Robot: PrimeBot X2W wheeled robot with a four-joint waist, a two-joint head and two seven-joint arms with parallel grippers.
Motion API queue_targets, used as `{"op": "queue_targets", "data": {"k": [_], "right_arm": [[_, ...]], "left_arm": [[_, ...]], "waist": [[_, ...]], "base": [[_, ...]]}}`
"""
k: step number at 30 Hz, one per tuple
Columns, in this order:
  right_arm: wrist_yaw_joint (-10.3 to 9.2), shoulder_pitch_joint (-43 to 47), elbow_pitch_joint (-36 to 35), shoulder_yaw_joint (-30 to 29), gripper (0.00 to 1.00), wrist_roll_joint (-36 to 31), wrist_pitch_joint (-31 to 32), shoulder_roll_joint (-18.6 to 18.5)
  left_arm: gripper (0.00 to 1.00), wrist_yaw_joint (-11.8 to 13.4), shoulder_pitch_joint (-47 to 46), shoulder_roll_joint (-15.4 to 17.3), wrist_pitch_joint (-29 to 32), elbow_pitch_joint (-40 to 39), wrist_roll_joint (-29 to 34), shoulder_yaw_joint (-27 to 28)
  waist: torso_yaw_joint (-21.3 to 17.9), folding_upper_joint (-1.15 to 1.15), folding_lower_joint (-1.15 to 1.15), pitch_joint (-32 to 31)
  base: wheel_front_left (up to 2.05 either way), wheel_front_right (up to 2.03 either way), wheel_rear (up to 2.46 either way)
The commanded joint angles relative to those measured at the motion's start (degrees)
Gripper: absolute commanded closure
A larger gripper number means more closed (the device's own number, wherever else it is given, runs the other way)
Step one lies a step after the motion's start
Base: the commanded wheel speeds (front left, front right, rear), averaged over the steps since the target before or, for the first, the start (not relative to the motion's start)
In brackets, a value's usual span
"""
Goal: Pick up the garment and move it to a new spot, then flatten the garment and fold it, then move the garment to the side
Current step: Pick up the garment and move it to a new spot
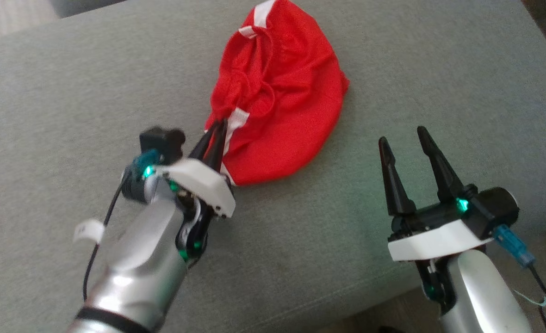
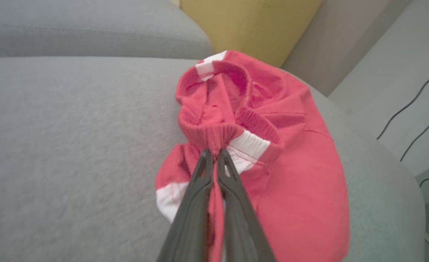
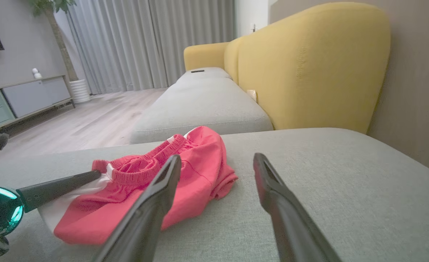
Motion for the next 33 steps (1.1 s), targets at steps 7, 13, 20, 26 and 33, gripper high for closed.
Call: {"op": "queue_targets", "data": {"k": [7,13,20,26,33], "right_arm": [[0.42,3.4,0.2,0.3,0.00,-3.2,-0.2,0.3],[0.42,6.9,1.5,0.6,0.00,-3.7,-0.2,0.3],[0.42,9.8,2.0,0.2,0.00,-3.0,-0.2,0.3],[0.42,12.2,2.3,-0.4,0.00,-2.4,-0.2,0.3],[0.42,14.6,2.0,-1.9,0.00,-1.9,-0.2,0.3]], "left_arm": [[0.00,3.4,11.6,-0.9,-0.7,-13.6,5.0,12.1],[0.00,3.3,25.0,-1.3,-0.7,-27.0,12.1,21.0],[0.00,2.5,36.6,-1.5,-0.7,-37.9,20.0,28.8],[0.00,3.9,44.1,-1.5,-0.7,-40.5,26.7,31.9],[0.00,4.4,49.9,-1.5,-0.7,-42.9,26.8,33.4]], "waist": [[8.1,0.00,0.00,-7.5],[12.9,0.00,0.00,-13.6],[16.9,0.00,0.00,-17.6],[18.2,0.00,0.00,-20.0],[18.9,0.00,0.00,-21.5]], "base": [[0.00,0.00,0.00],[0.00,0.00,0.00],[0.00,0.00,0.00],[0.00,0.00,0.00],[0.00,0.00,0.00]]}}
